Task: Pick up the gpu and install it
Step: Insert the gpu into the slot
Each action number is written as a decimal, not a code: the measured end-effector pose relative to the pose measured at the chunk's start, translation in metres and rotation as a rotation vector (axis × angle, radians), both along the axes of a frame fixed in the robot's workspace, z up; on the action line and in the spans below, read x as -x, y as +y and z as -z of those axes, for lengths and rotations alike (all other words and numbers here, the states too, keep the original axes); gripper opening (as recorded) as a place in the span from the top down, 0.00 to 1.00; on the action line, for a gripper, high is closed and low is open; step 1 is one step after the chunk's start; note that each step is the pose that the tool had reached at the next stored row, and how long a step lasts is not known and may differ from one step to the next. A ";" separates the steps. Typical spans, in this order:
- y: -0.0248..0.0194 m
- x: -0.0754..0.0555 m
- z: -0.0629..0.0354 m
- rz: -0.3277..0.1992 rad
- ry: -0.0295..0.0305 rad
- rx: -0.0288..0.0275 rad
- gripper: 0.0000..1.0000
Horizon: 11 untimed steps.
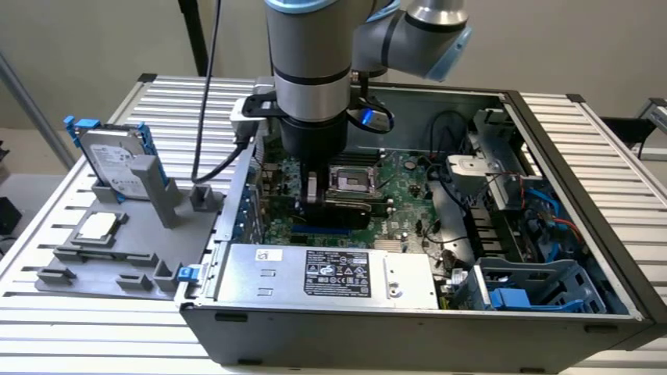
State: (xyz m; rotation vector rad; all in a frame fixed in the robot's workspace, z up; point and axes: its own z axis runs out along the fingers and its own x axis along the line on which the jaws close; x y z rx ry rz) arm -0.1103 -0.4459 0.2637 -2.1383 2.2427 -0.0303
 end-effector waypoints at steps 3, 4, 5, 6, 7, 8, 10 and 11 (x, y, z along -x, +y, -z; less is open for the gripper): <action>0.0005 0.000 0.0006 -0.004 -0.0001 -0.0002 0.73; 0.0008 0.000 0.0007 -0.005 -0.0001 -0.0001 0.73; 0.0012 0.000 0.0008 -0.006 -0.0001 -0.0002 0.73; 0.0013 0.000 0.0009 -0.008 -0.0002 -0.0002 0.73; 0.0014 0.000 0.0010 -0.009 -0.0001 0.0000 0.73; 0.0014 0.000 0.0010 -0.009 0.0000 0.0001 0.73; 0.0014 0.000 0.0016 -0.010 0.0000 0.0000 0.73; 0.0014 0.000 0.0019 -0.010 0.0001 0.0000 0.73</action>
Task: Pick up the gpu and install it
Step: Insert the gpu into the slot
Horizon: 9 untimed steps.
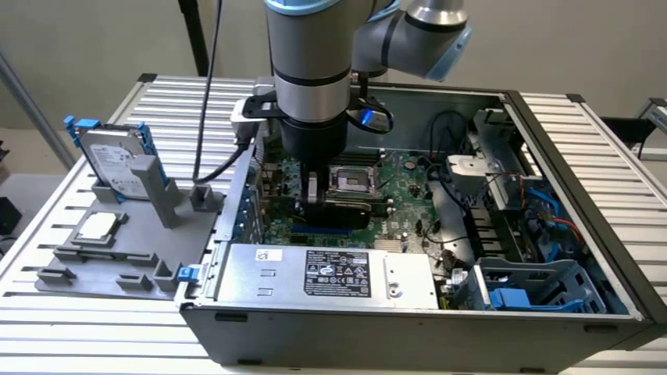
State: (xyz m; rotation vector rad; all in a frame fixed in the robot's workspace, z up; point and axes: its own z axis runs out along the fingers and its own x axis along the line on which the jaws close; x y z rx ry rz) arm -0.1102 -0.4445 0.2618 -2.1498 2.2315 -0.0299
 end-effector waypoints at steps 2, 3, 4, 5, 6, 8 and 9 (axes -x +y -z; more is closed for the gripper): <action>0.0000 0.000 0.0007 -0.001 0.0000 -0.0001 0.73; 0.0000 0.000 0.0010 -0.001 0.0000 -0.0001 0.73; 0.0000 0.000 0.0013 -0.001 0.0000 -0.0001 0.73; 0.0000 0.000 0.0017 -0.002 0.0001 0.0000 0.73; 0.0000 0.000 0.0019 -0.002 0.0002 0.0000 0.73; 0.0000 0.000 0.0025 -0.002 0.0006 0.0000 0.73; 0.0000 0.000 0.0028 -0.002 0.0007 -0.0001 0.73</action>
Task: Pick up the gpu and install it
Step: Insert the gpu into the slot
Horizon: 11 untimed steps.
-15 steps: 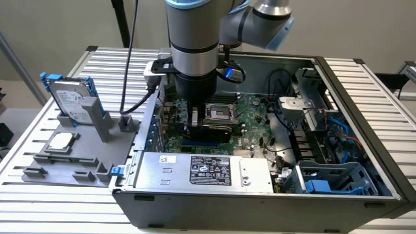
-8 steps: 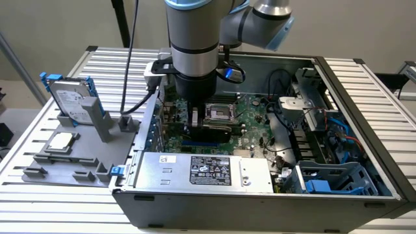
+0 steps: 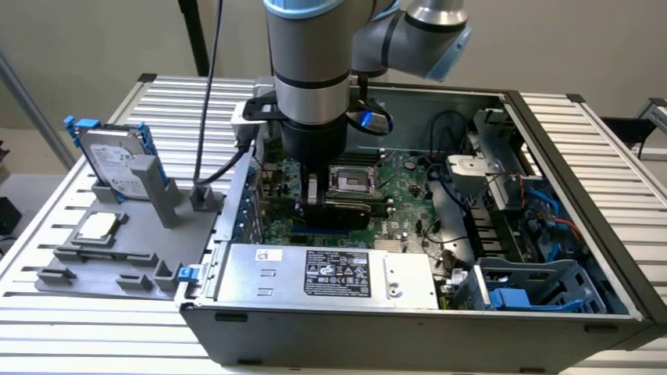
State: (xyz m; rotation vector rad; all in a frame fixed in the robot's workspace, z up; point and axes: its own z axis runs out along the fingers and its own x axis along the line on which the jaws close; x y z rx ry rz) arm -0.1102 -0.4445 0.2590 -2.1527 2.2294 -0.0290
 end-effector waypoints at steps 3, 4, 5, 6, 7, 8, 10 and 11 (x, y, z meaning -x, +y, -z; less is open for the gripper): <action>0.0000 0.000 0.0009 -0.001 0.0009 0.0002 0.73; 0.0000 0.000 0.0011 -0.001 0.0010 0.0002 0.73; 0.0000 0.000 0.0013 -0.001 0.0013 0.0003 0.73; 0.0000 0.000 0.0013 -0.001 0.0014 0.0002 0.73; 0.0000 0.000 0.0015 -0.001 0.0013 0.0001 0.73; 0.0000 0.000 0.0015 -0.001 0.0014 0.0002 0.73; 0.0000 0.000 0.0015 -0.001 0.0014 0.0001 0.73; 0.0001 0.000 0.0015 -0.001 0.0013 0.0001 0.73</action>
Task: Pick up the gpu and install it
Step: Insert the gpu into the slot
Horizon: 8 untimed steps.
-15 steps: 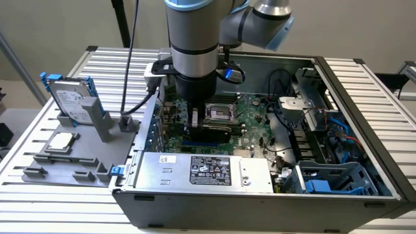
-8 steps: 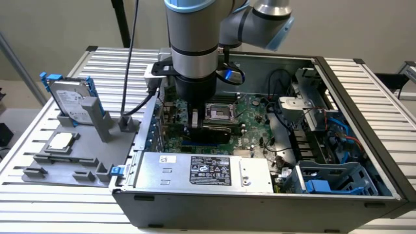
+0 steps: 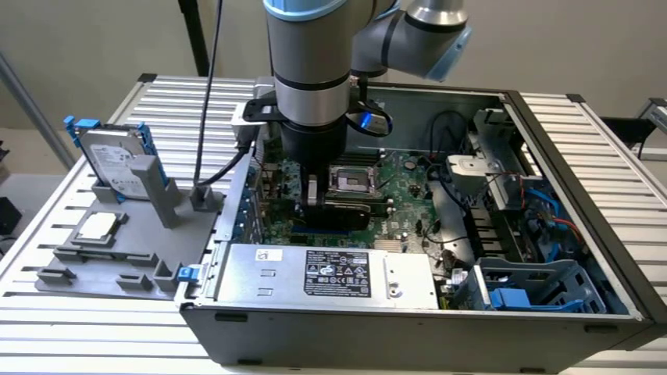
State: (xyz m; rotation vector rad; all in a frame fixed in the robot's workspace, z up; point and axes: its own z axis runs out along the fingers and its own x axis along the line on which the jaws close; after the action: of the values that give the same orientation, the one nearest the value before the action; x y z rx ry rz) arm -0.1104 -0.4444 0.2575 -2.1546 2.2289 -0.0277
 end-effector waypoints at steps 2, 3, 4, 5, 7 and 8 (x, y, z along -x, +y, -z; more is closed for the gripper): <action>0.0005 0.000 0.0001 0.000 -0.0001 -0.0001 0.73; 0.0009 0.000 0.0001 0.000 -0.0001 -0.0002 0.73; 0.0013 0.000 0.0000 0.000 0.0000 -0.0001 0.73; 0.0014 0.000 -0.0001 0.000 0.0001 0.0000 0.73; 0.0014 0.000 -0.0001 0.000 0.0001 0.0000 0.73; 0.0014 0.000 -0.0001 0.000 0.0002 0.0000 0.73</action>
State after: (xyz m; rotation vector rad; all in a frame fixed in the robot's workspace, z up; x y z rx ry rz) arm -0.1105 -0.4430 0.2576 -2.1546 2.2290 -0.0275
